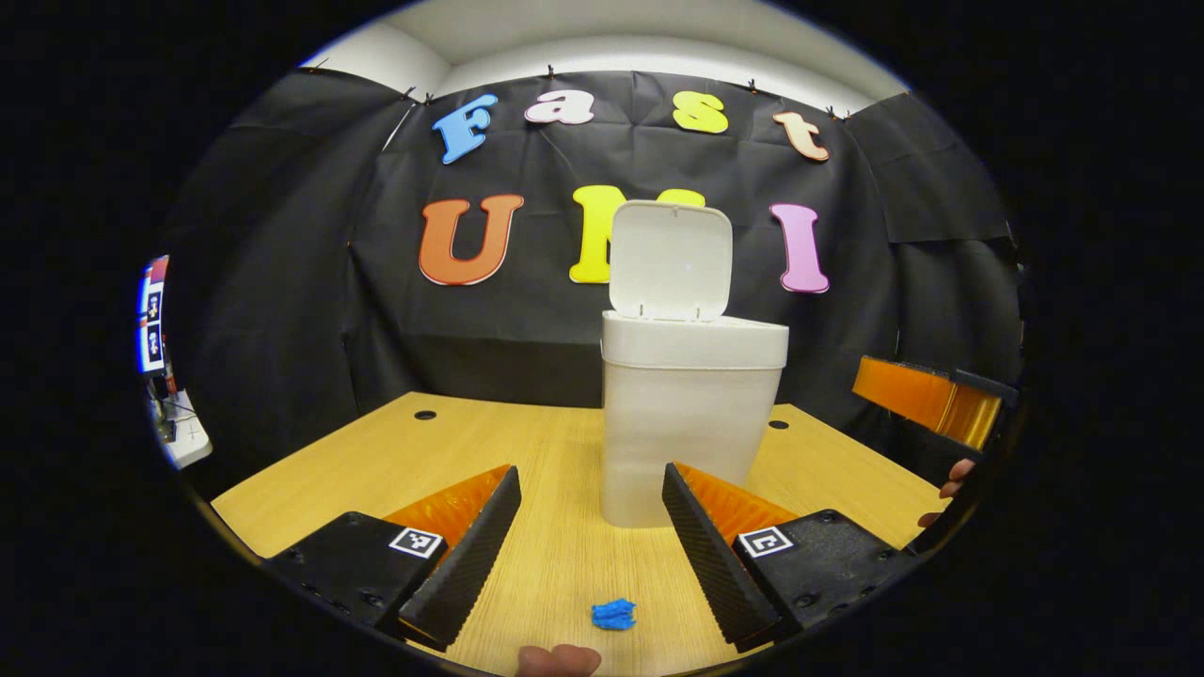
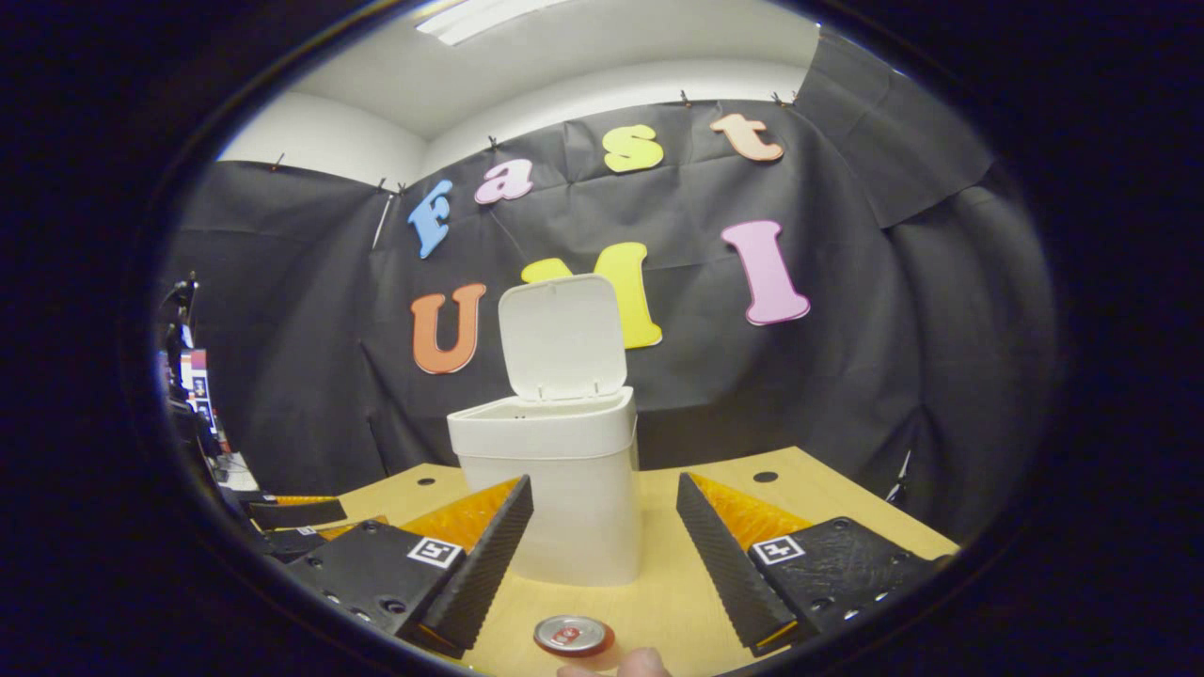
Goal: Press the lid of the desktop garbage bin to open it, pick up the crumpled paper on the desktop and throw it into the bin, then pick up the pop can on the desktop and drop it into the bin, and finally close the garbage bin lid.
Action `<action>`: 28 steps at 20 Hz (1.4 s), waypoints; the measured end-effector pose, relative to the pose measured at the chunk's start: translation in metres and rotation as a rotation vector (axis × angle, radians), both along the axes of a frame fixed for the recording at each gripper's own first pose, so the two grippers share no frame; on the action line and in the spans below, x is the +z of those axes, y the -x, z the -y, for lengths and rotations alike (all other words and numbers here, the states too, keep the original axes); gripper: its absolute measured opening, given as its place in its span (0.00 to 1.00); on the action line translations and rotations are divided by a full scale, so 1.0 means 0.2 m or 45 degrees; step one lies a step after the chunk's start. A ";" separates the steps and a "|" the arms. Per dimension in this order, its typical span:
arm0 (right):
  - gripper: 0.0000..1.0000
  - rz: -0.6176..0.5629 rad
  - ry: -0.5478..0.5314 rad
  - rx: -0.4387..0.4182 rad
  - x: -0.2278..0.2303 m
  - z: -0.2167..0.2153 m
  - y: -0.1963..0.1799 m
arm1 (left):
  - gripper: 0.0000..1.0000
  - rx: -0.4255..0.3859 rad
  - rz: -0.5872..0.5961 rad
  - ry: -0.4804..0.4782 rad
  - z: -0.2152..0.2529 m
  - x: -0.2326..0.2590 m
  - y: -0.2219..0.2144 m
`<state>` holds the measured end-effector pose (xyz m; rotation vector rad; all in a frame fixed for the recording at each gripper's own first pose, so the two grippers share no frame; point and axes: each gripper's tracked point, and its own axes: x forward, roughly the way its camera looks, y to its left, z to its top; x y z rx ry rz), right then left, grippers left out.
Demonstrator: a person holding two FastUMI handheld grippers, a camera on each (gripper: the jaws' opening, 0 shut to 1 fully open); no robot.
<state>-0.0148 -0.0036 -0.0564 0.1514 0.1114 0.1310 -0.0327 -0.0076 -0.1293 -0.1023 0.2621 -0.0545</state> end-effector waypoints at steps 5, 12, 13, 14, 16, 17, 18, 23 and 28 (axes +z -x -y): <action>0.93 0.011 0.095 0.030 -0.12 -0.05 0.04 | 0.98 -0.041 -0.203 -0.052 0.04 -0.32 0.07; 0.96 0.004 0.174 0.021 -0.25 -0.02 0.09 | 0.98 -0.088 -0.373 -0.084 0.09 -0.57 0.15; 0.97 -0.002 0.178 0.014 -0.27 -0.01 0.09 | 0.99 -0.099 -0.393 -0.085 0.10 -0.60 0.15; 0.97 -0.009 0.179 0.010 -0.29 0.00 0.09 | 0.98 -0.107 -0.418 -0.088 0.10 -0.62 0.15; 0.97 -0.028 0.168 0.012 -0.32 0.01 0.10 | 0.98 -0.112 -0.465 -0.087 0.10 -0.67 0.16; 0.97 -0.036 0.163 0.014 -0.34 0.01 0.10 | 0.99 -0.114 -0.489 -0.080 0.10 -0.69 0.16; 0.97 -0.040 0.163 0.010 -0.35 0.02 0.11 | 0.98 -0.118 -0.509 -0.072 0.10 -0.71 0.17; 0.97 -0.060 0.153 0.000 -0.40 0.05 0.10 | 0.91 -0.142 -0.598 -0.037 0.06 -0.76 0.19; 0.95 -0.081 0.135 -0.002 -0.45 0.06 0.12 | 0.75 -0.116 -0.610 -0.108 0.00 -0.76 0.18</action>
